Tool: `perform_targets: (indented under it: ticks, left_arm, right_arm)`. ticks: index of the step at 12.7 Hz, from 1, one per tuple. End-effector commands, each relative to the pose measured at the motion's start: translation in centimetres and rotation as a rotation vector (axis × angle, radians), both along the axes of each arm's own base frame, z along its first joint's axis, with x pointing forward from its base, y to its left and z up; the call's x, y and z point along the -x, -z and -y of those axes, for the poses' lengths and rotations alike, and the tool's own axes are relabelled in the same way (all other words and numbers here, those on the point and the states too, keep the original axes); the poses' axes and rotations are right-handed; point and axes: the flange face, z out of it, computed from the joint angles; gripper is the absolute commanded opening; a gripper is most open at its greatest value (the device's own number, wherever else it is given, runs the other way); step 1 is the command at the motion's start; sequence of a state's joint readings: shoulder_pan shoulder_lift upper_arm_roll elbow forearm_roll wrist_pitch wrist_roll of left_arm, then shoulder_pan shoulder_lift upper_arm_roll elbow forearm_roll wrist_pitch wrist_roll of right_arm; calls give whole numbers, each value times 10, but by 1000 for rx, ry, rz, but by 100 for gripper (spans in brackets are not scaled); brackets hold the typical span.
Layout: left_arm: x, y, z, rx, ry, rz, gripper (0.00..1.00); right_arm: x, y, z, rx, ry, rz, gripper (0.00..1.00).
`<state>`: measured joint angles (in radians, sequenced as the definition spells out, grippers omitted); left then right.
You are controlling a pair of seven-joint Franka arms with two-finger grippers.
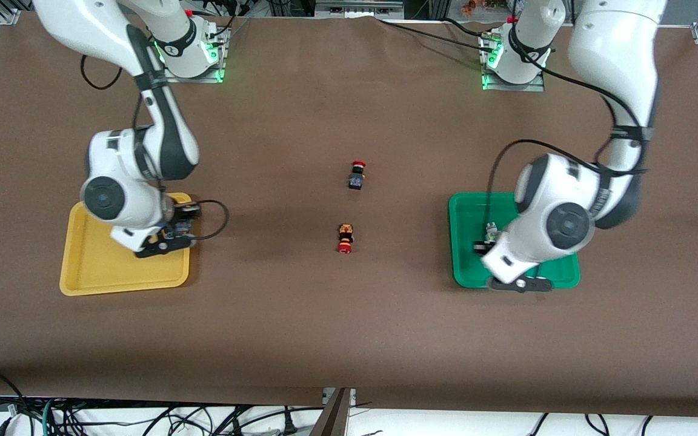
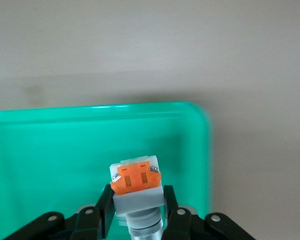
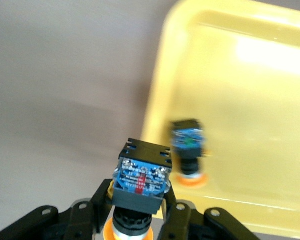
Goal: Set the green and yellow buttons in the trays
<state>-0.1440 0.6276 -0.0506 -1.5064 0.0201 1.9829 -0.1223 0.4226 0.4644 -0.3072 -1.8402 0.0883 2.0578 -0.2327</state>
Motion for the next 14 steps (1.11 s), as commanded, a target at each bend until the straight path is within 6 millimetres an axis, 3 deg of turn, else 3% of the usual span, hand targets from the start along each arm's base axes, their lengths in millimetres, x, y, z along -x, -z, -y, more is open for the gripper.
perform_targets:
  ticks: [1,2,3,4,6,7,9,11,12,14]
  left_arm:
    - [3,44,-69,13,101,-67,20]
    - [7,60,-75,4,123,-85,39]
    - [10,70,-75,-2,116,-97,99]
    - [10,63,-75,-3,115,-98,100]
    - [9,2,-66,0,130,-78,100]
    - [10,-47,-61,-2,133,-45,100]
    - [16,-147,-59,-6,129,33,100]
    - [29,-233,-60,-7,119,93,100]
    - [39,-257,-58,8,113,82,100]
    - [60,-290,-62,27,31,55,100]
  right_arm:
    - [-1,20,39,-22,-86,10,42]
    - [-4,29,51,-24,-95,14,61]
    - [-5,30,52,-38,-88,19,71]
    - [-7,27,50,-56,-89,23,74]
    - [-9,22,45,-64,-72,28,85]
    - [-9,20,31,-110,-22,26,85]
    - [-8,7,-19,-140,71,15,85]
    - [2,-30,-72,-128,188,37,85]
    - [10,-52,-96,-125,224,53,86]
    - [25,-110,-115,-155,270,76,93]
